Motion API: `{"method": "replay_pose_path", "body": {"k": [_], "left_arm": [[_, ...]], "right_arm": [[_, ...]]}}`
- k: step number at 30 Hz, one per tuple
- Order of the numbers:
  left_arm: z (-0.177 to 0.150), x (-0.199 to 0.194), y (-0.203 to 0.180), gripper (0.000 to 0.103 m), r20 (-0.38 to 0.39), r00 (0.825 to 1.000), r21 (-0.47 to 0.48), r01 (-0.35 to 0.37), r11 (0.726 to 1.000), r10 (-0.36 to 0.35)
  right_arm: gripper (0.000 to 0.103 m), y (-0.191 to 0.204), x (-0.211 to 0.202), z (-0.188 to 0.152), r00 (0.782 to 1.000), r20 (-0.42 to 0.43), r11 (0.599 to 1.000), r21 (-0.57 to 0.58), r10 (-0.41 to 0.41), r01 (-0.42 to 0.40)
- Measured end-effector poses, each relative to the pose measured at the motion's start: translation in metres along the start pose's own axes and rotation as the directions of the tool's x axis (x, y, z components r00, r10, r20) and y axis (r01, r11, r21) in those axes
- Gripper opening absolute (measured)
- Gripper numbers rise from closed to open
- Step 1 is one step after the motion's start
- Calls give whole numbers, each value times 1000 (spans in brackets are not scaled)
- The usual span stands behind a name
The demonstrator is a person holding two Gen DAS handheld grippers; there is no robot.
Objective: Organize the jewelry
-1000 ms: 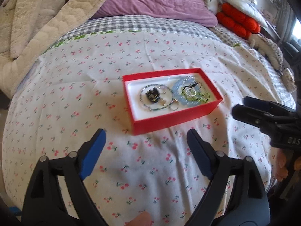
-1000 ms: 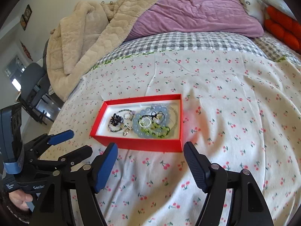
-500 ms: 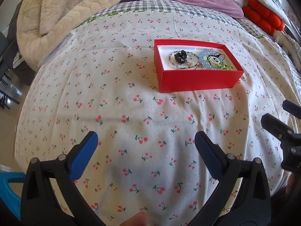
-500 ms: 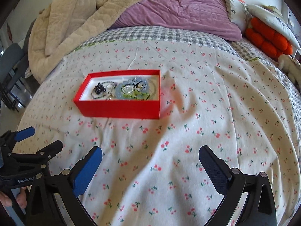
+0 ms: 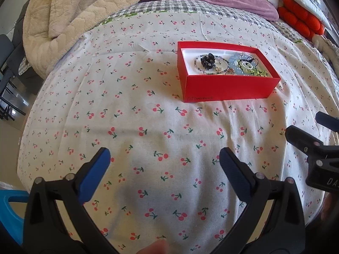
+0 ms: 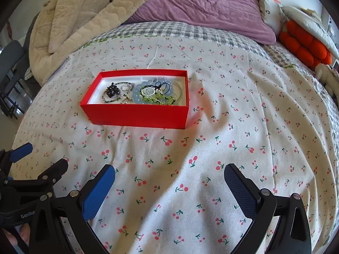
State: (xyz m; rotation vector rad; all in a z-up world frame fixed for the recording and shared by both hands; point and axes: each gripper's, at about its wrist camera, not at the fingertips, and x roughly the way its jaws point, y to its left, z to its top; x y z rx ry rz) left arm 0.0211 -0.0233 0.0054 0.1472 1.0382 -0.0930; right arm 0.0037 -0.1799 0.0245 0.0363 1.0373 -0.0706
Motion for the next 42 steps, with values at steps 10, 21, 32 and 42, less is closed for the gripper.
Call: {"method": "replay_pose_path", "body": {"k": [10, 21, 32, 42], "left_arm": [[1, 7, 0, 102, -23, 1000, -5, 7, 1000, -7], [0, 6, 0, 102, -27, 999, -5, 17, 1000, -17], [0, 5, -2, 102, -29, 999, -2, 19, 1000, -19], [0, 5, -4, 102, -29, 999, -3, 25, 1000, -25]], "right_arm": [[103, 7, 10, -1, 999, -37, 1000, -19, 5, -5], [103, 4, 10, -2, 999, -39, 1000, -11, -2, 2], [103, 3, 10, -2, 999, -39, 1000, -10, -2, 1], [103, 4, 10, -2, 999, -42, 1000, -12, -4, 3]]}}
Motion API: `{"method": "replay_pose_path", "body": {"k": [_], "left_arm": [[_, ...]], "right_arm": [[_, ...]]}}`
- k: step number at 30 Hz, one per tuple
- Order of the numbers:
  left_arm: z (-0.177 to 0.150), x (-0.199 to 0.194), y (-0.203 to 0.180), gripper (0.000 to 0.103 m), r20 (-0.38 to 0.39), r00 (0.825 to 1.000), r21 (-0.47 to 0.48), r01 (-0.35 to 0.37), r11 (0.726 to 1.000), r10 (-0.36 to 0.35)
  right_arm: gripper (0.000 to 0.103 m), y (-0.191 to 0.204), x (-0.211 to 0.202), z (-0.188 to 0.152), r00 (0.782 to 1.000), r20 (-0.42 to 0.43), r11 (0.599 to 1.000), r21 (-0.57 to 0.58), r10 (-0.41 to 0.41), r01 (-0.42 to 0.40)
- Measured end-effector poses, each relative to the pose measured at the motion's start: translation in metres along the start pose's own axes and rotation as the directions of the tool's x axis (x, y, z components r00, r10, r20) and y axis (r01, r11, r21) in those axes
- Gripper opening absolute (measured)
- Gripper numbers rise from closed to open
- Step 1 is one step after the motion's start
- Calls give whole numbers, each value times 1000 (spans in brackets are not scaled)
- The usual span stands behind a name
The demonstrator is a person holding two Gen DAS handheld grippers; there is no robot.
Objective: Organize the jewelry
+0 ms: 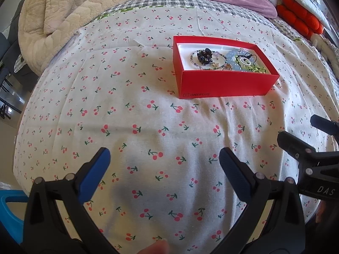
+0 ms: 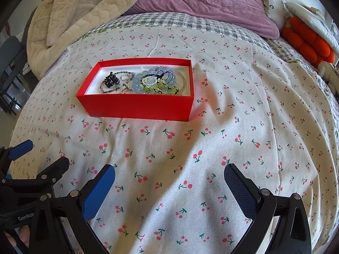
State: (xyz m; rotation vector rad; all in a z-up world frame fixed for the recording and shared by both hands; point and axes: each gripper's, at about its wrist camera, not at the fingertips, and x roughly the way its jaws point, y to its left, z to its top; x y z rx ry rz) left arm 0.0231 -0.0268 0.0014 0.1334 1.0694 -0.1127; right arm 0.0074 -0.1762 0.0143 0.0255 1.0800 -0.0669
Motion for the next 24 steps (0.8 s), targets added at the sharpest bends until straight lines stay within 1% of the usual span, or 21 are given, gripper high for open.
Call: {"method": "replay_pose_path", "body": {"k": [24], "left_arm": [[0, 1, 3, 102, -1, 1000, -5, 2, 1000, -2]], "right_arm": [[103, -2, 0, -1, 1000, -2, 1000, 9, 2, -2]]}}
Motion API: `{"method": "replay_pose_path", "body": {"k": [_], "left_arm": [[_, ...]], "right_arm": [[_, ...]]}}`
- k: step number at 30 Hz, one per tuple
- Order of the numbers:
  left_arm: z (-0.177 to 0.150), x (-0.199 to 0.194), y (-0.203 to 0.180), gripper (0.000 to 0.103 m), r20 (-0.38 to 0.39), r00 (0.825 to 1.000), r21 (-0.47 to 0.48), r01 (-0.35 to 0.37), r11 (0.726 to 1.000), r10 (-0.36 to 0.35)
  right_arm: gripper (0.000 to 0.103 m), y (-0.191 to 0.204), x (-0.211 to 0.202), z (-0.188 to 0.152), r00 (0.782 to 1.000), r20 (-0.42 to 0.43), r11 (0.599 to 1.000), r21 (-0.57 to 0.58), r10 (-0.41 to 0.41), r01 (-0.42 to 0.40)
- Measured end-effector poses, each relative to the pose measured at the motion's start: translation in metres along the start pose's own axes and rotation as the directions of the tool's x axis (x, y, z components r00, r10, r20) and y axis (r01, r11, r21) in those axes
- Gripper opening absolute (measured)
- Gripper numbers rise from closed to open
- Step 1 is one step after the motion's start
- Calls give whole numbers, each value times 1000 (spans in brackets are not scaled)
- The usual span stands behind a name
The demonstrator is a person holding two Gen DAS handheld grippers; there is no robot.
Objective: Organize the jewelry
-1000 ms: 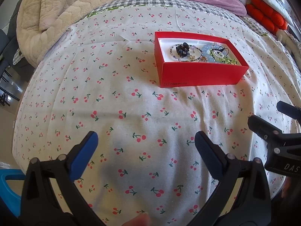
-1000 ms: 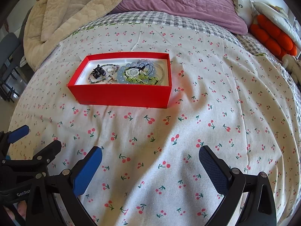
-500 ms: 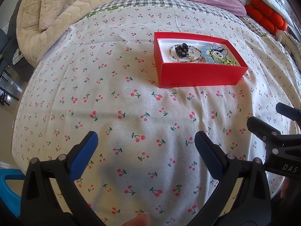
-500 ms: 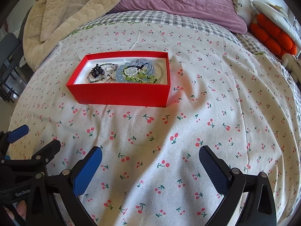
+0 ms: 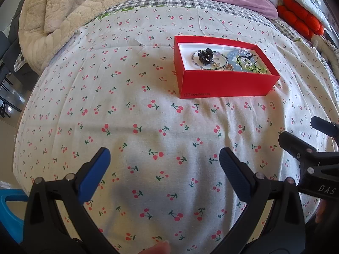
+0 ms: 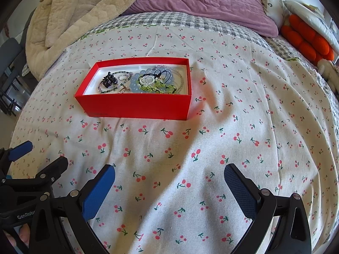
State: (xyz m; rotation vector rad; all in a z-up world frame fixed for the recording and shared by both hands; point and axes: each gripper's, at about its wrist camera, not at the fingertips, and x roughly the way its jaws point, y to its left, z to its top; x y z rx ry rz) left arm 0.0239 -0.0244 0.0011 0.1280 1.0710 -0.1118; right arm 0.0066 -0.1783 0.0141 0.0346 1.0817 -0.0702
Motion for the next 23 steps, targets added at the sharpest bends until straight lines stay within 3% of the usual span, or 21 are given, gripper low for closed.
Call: {"method": "replay_pose_path", "body": {"k": [23], "left_arm": [[0, 1, 3, 102, 0, 1000, -13, 4, 1000, -4]], "right_arm": [[103, 4, 2, -2, 1000, -1, 1000, -5, -1, 1]]}}
